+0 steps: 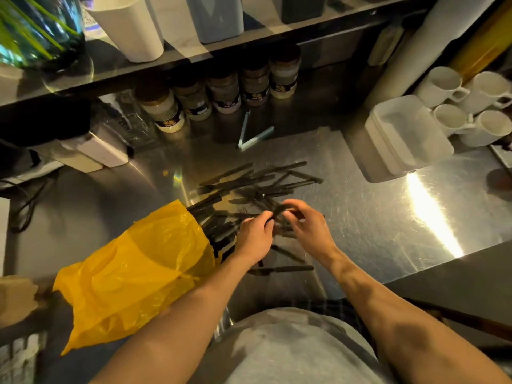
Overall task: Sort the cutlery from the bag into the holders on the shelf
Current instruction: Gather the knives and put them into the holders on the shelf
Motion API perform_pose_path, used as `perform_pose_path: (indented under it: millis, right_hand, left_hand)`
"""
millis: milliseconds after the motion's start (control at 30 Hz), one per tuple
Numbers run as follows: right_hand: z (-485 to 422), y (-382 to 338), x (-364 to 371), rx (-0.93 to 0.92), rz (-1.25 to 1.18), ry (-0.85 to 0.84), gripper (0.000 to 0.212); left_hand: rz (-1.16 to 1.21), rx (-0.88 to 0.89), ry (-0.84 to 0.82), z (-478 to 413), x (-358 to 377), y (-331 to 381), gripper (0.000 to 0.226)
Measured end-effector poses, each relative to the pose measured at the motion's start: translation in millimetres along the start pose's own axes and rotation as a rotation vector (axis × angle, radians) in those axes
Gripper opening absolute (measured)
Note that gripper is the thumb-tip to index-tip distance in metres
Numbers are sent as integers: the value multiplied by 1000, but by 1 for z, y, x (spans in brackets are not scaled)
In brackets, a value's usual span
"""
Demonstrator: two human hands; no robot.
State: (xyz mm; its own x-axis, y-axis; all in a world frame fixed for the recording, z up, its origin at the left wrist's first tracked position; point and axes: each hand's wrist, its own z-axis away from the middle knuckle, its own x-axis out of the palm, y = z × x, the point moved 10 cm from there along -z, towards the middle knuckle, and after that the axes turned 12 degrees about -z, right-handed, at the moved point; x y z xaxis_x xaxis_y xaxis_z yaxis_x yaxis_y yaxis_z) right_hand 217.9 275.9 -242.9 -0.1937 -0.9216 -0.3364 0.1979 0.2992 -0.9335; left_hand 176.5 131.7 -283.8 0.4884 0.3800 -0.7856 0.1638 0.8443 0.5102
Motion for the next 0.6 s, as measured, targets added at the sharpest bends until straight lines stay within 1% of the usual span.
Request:
perform_pose_path:
  millis: [100, 133, 200, 233, 267, 367, 467, 533, 600]
  right_hand:
    - [-3, 20, 10, 38, 94, 1, 28]
    - [-5, 27, 18, 38, 165, -29, 27]
    - [-8, 37, 41, -14, 329, -157, 25]
    - [-10, 41, 58, -31, 388, -220, 25]
    - [-12, 44, 66, -27, 429, -245, 25]
    - [-16, 40, 86, -22, 488, -221, 26]
    - [-12, 45, 106, 81, 638, -270, 31]
    - [-7, 50, 117, 153, 745, -322, 36]
    - [-3, 54, 124, 193, 779, -312, 39]
  left_hand:
    - [331, -225, 18, 11, -1, -33, 19]
    - [441, -302, 25, 16, -1, -44, 21]
    - [589, -404, 41, 25, 2, -62, 23]
    - [633, -442, 49, 30, 2, -73, 23]
    - [669, -477, 56, 33, 4, -79, 23]
    - [808, -605, 67, 44, 14, -100, 19]
    - [1015, -721, 54, 56, 19, -110, 19]
    - [1054, -762, 53, 60, 22, -119, 21]
    - [1054, -777, 48, 64, 23, -126, 18]
